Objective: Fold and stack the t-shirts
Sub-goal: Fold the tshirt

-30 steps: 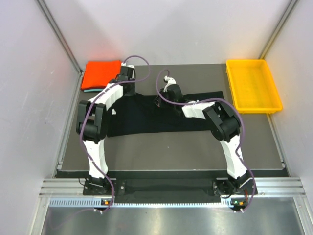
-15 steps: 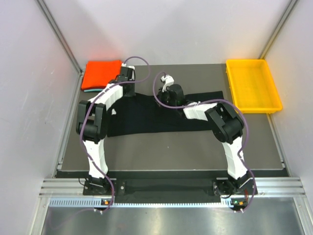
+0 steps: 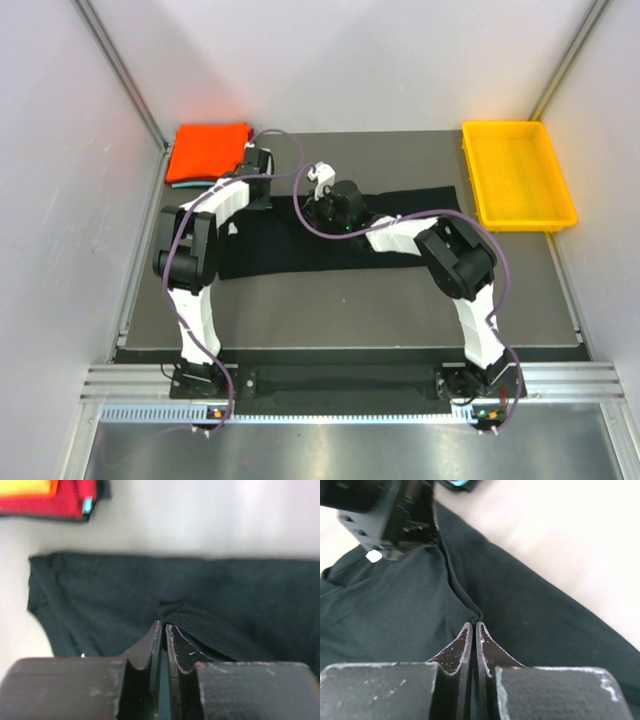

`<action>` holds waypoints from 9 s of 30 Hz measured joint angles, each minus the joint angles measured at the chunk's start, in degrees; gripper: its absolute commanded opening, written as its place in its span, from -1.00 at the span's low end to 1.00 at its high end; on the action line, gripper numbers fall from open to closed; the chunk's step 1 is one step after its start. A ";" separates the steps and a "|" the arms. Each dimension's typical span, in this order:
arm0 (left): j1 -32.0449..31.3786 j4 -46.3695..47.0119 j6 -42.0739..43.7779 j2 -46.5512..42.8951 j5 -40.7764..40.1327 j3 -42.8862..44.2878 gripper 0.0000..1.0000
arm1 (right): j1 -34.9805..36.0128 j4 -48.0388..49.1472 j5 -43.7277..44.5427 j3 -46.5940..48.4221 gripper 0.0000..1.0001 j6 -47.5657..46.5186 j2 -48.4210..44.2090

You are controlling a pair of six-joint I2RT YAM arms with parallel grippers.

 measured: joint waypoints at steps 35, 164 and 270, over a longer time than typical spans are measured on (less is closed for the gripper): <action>0.42 -7.76 -12.33 -5.57 -0.74 -2.73 -0.45 | 8.02 -8.00 1.46 -6.95 -0.61 1.68 -6.47; 21.16 -13.51 -24.09 -3.96 16.41 -8.11 -0.91 | 1.77 -17.20 -1.99 36.26 -1.00 19.58 25.51; 18.95 -13.60 -27.87 -20.17 1.88 -24.87 -1.00 | -12.61 -36.79 12.15 -18.53 -0.70 17.44 -20.02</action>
